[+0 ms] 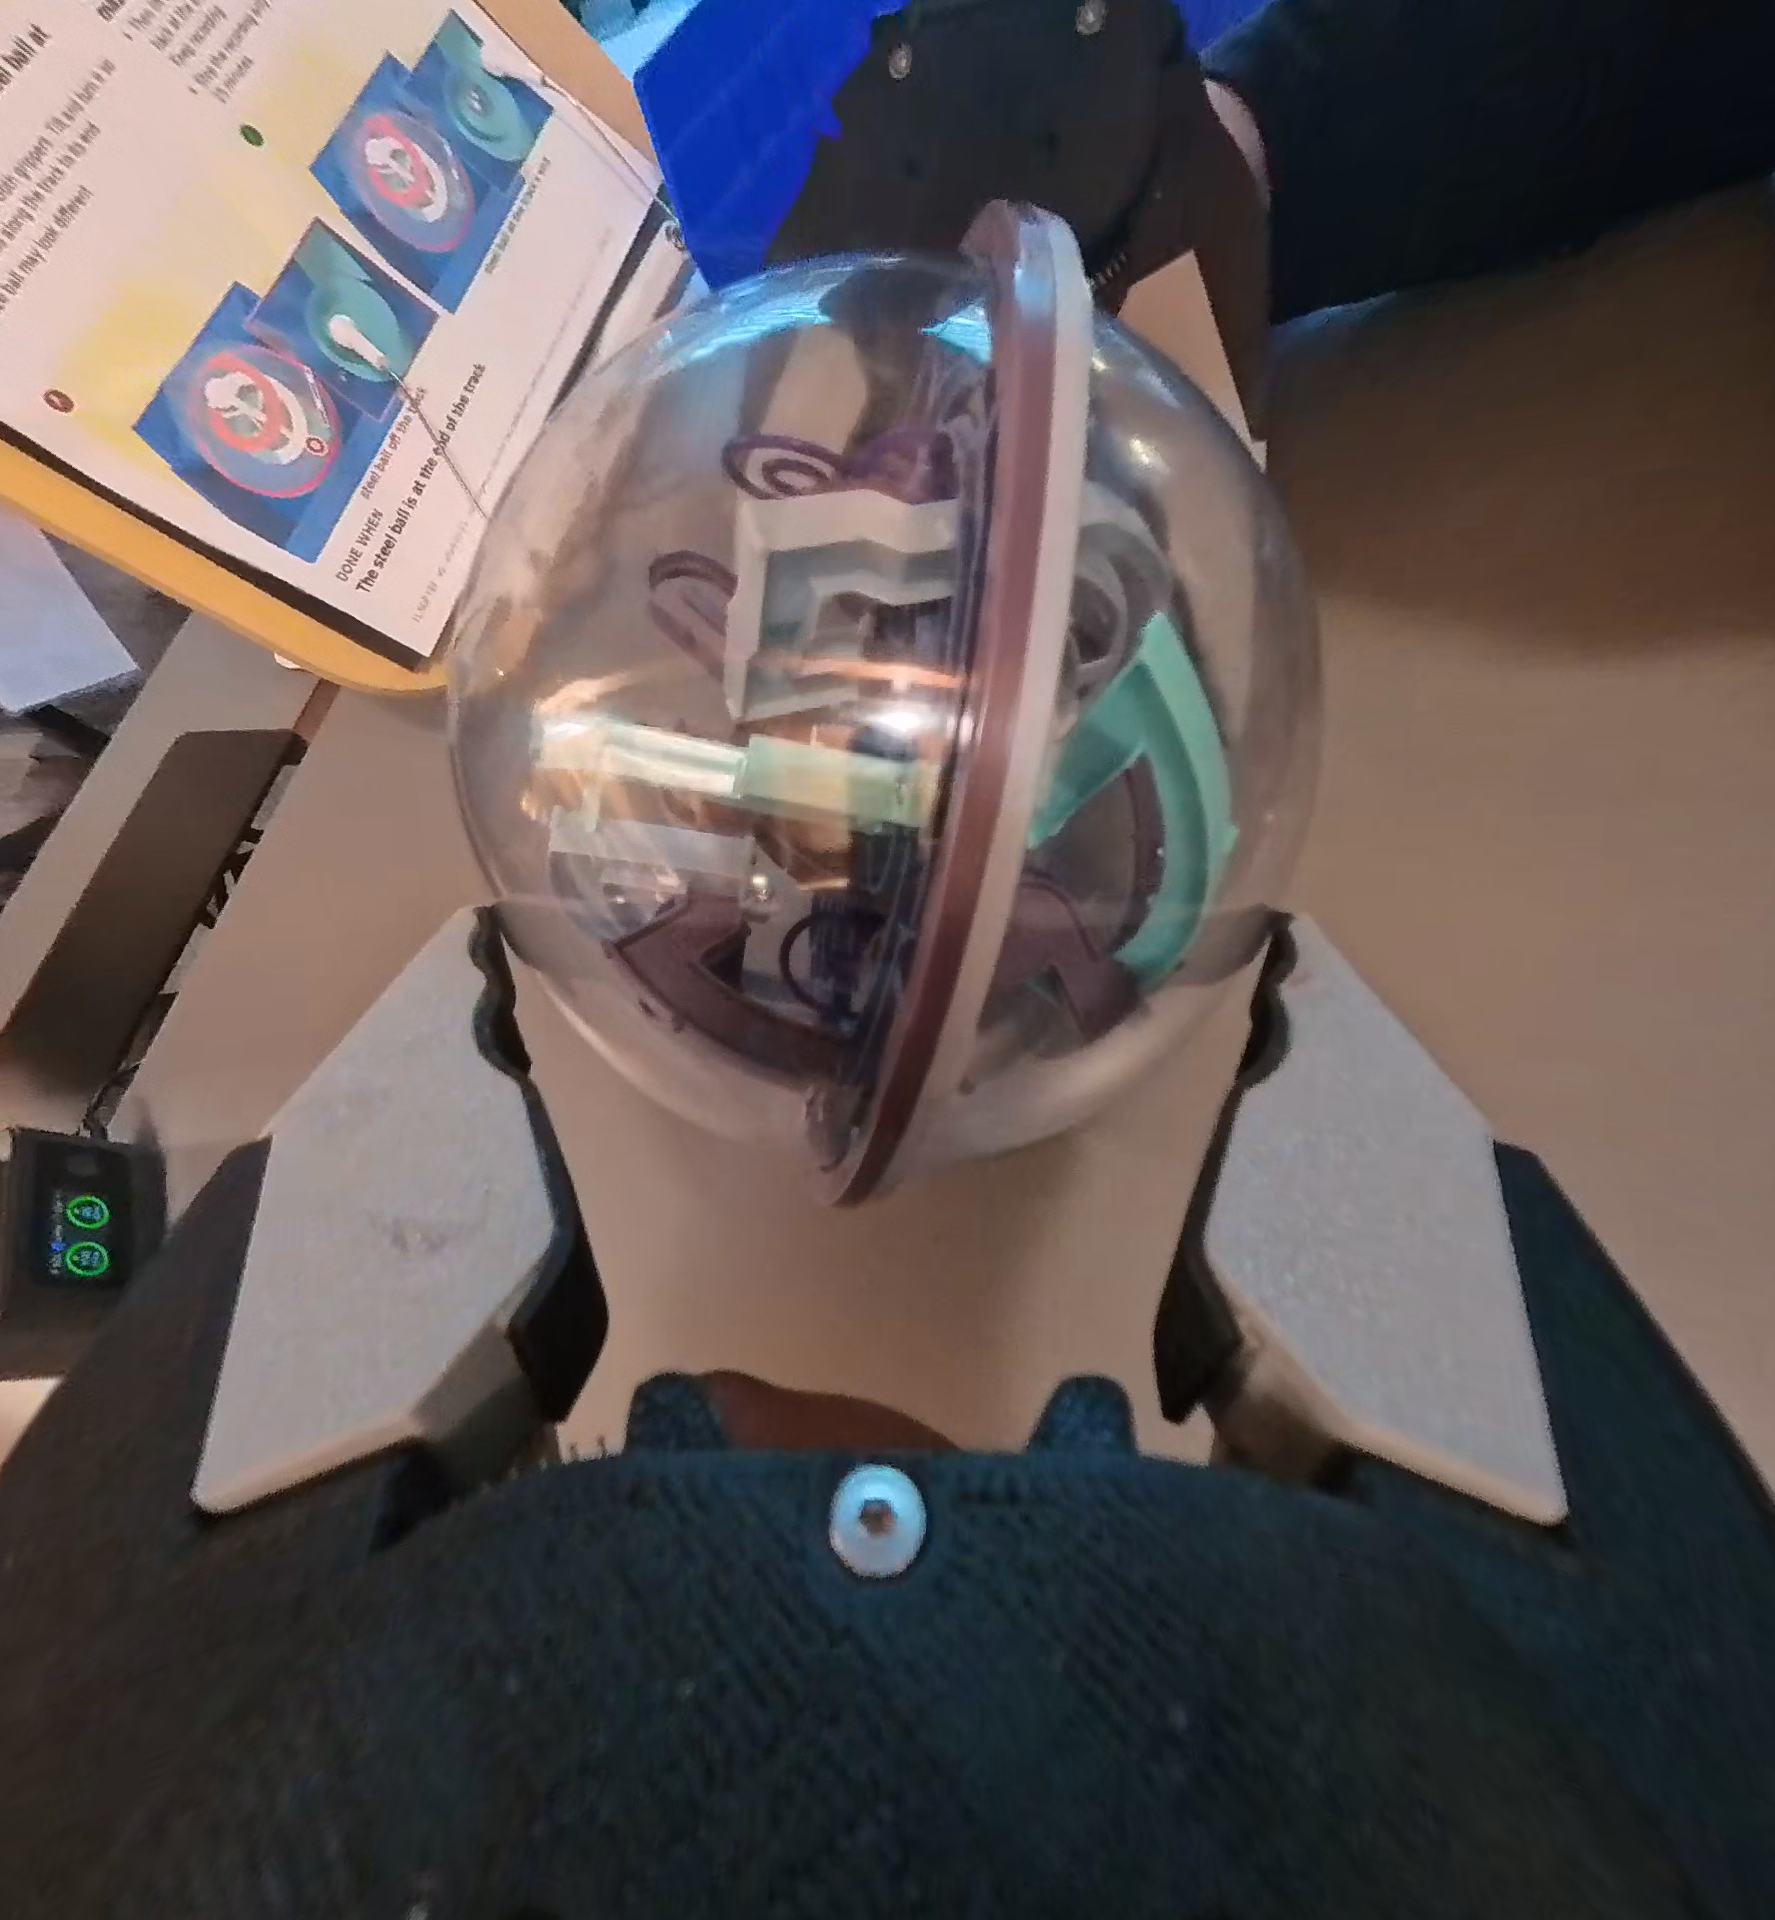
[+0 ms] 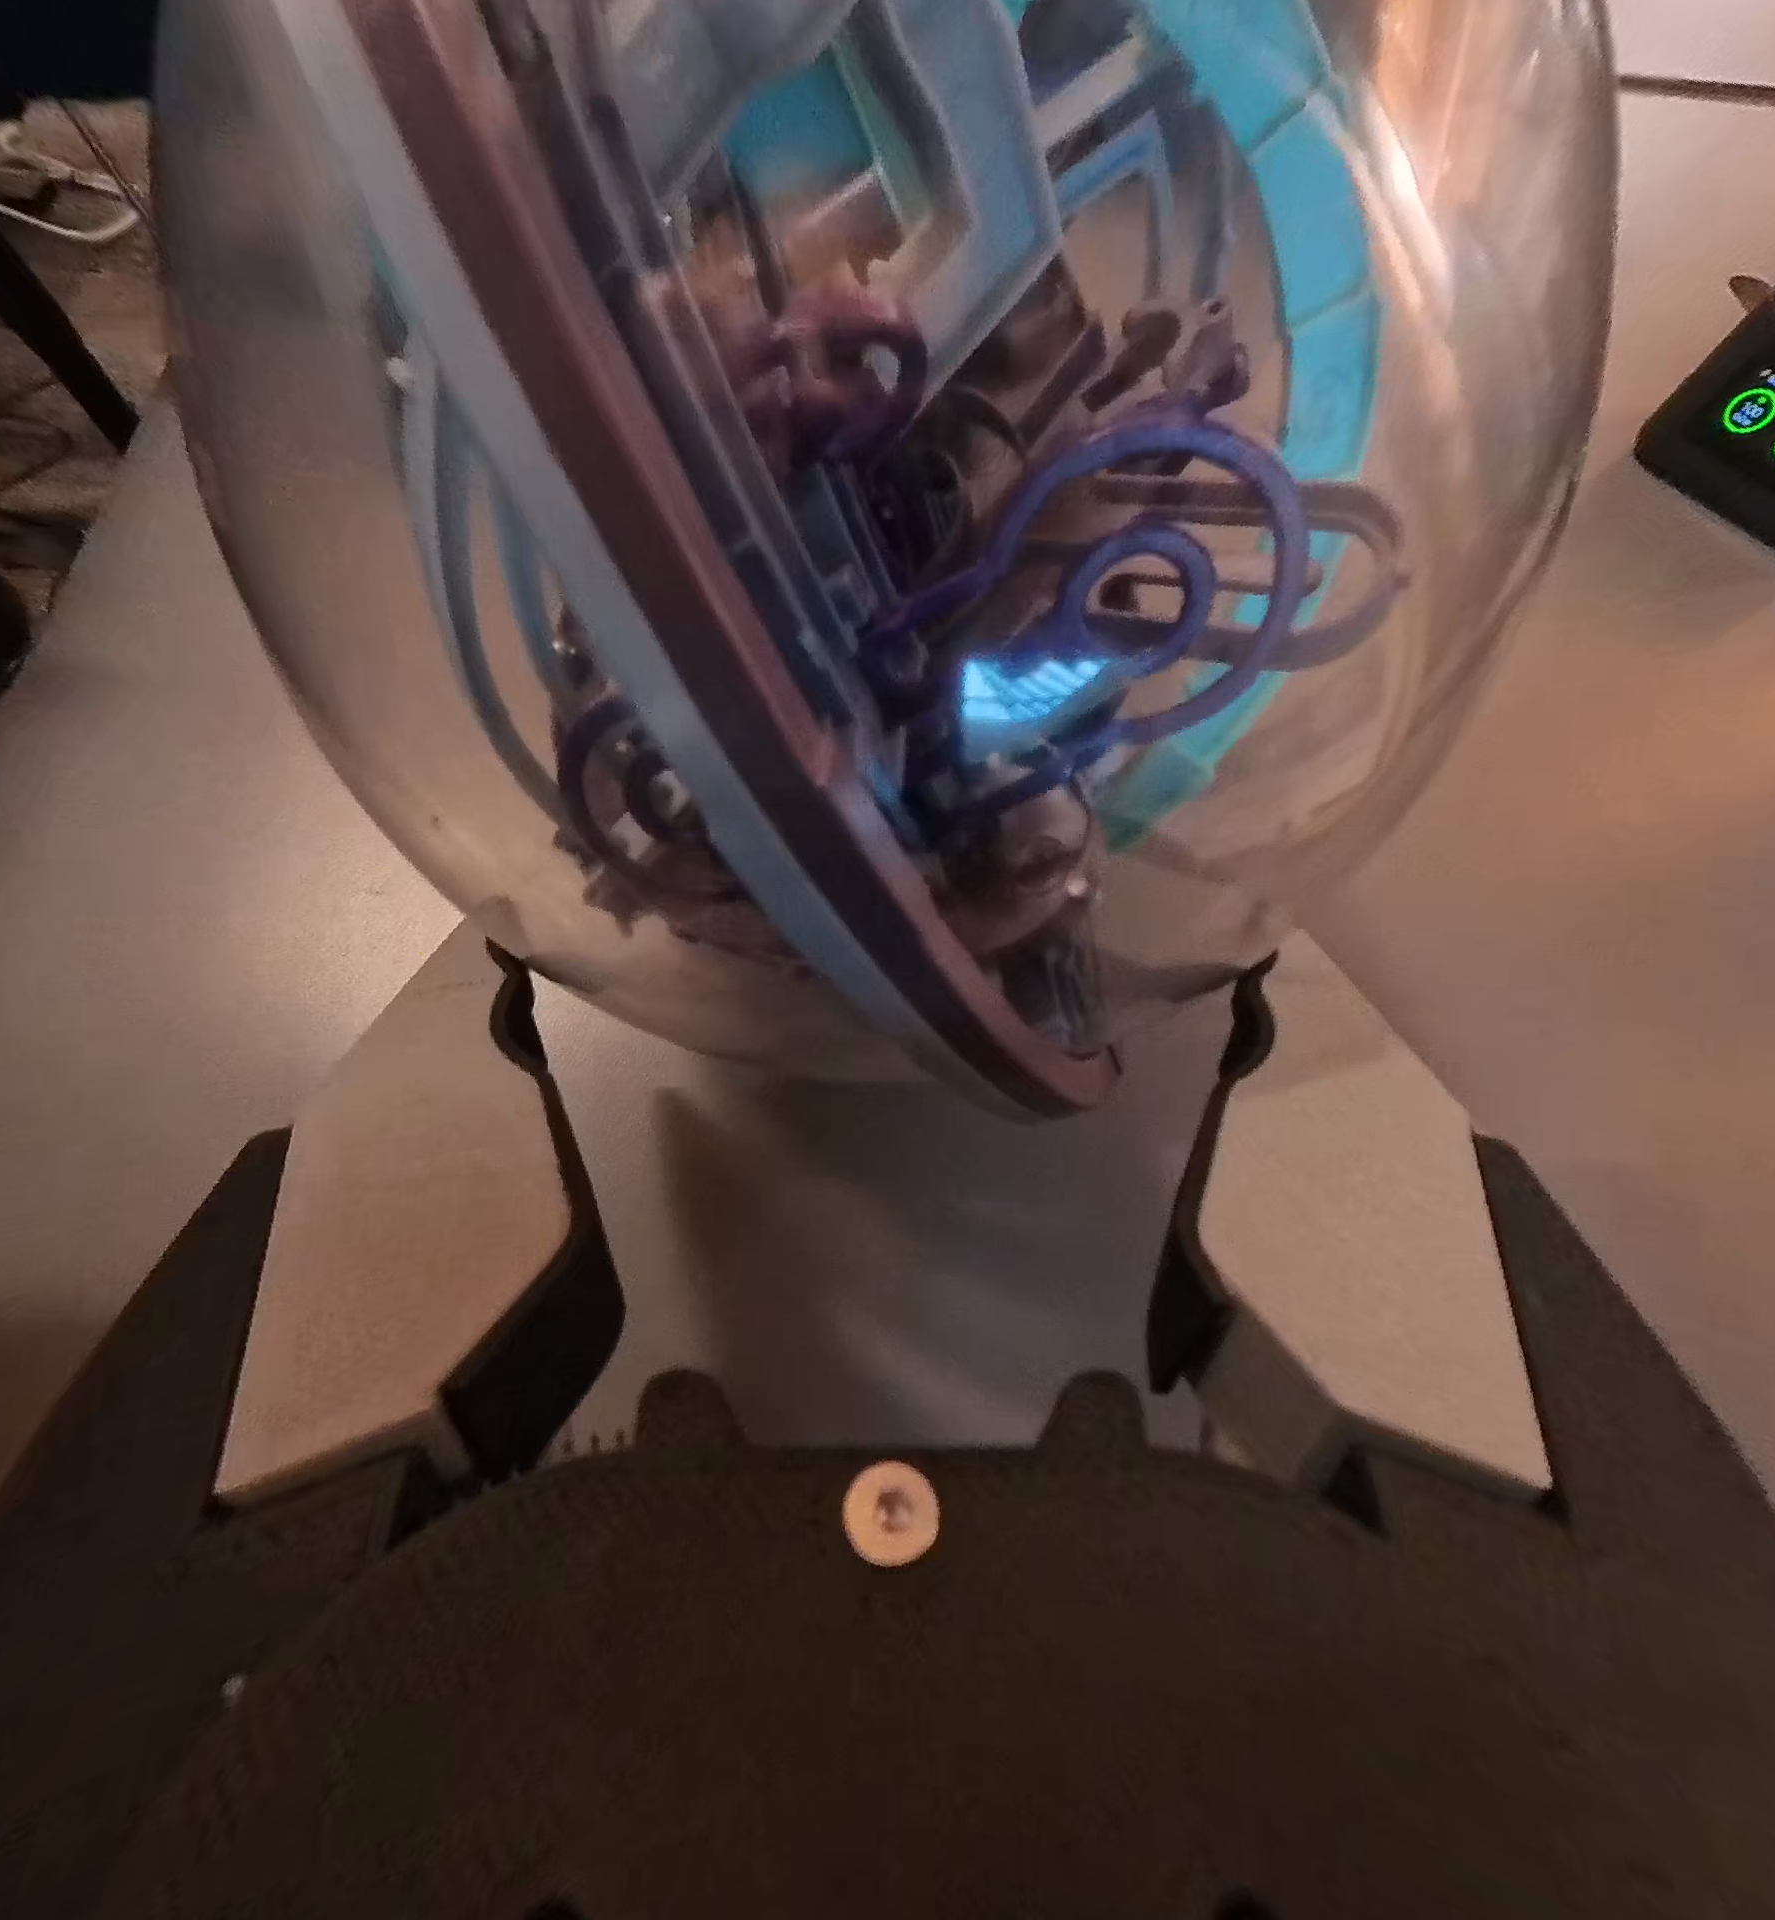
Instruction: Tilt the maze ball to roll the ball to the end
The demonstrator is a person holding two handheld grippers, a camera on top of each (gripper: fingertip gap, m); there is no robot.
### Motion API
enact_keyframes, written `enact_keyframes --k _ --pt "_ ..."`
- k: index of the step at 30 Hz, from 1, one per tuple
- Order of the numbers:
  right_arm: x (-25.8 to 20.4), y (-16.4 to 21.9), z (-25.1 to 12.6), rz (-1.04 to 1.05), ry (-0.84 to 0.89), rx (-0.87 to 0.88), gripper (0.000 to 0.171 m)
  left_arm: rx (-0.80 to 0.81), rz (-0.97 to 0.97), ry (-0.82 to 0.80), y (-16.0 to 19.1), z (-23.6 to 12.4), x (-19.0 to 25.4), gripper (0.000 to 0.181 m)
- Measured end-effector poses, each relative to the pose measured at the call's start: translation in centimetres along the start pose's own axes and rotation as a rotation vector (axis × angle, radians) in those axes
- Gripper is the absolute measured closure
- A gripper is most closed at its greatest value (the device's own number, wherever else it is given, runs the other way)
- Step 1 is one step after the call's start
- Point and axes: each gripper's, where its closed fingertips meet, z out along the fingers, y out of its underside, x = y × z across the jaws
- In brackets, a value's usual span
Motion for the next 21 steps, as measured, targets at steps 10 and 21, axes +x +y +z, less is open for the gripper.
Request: enact_keyframes --k 10,21 --pt "-0.7 0.1 0.3 0.058 -0.051 0.018 0.041 -0.007 -0.037 0.031 -0.6 -0.1 0.3 0.043" --pt "-1.4 0.3 1.0 0.122 -0.111 0.035 0.041 -0.095 -0.074 0.067 -1.0 -0.1 0.2 0.042"
